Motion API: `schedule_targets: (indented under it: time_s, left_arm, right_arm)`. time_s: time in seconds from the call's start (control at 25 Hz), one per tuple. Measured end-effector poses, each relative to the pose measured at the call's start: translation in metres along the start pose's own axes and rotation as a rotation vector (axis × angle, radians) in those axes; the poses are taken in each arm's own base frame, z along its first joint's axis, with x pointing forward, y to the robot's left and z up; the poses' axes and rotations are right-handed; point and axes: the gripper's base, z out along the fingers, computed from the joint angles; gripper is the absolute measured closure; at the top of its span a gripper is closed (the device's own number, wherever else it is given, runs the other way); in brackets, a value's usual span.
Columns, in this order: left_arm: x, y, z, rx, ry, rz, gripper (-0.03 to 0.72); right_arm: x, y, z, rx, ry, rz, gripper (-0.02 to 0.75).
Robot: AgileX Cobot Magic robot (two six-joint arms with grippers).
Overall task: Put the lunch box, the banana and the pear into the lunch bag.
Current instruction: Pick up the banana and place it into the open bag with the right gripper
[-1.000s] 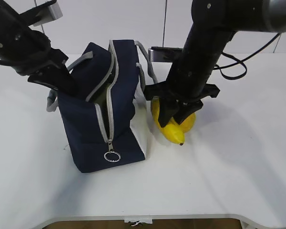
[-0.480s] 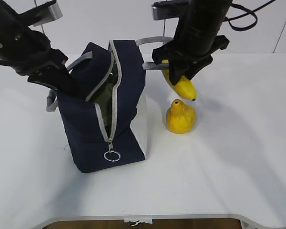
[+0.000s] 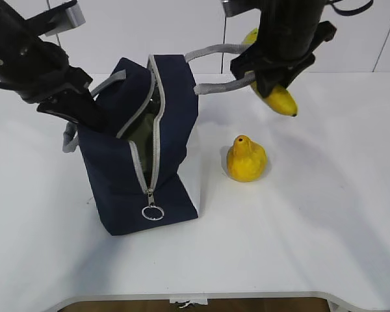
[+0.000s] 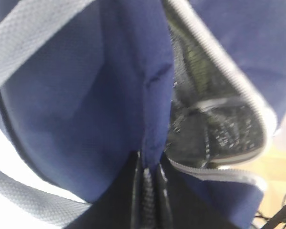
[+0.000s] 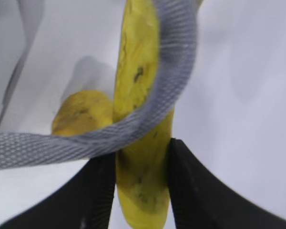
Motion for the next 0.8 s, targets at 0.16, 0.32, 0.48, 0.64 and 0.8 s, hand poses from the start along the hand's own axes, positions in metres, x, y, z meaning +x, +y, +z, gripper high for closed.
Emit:
schedule_targets:
  time_s: [0.16,0.32,0.48,0.64,0.8]
  left_arm:
    - [0.0,0.0,0.0,0.002,-0.001,-0.001,0.676]
    - [-0.001,-0.002,0.0,0.019,-0.011,-0.013,0.676]
    - [-0.002,-0.003,0.0,0.035,-0.02,-0.024,0.676]
    - [-0.003,-0.005,0.0,0.061,-0.035,-0.042,0.676]
    - [-0.006,-0.008,-0.002,0.086,-0.054,-0.055,0.676]
  right_arm:
    - [0.001,-0.009,-0.018,0.059,-0.04,0.004,0.471]
    - [0.002,-0.018,-0.036,0.113,-0.081,0.007,0.471]
    - [0.004,-0.026,-0.053,0.157,-0.122,0.015,0.471]
    - [0.007,-0.026,-0.066,0.131,-0.15,0.061,0.471]
    - [0.007,-0.013,-0.077,-0.052,-0.17,0.124,0.471]
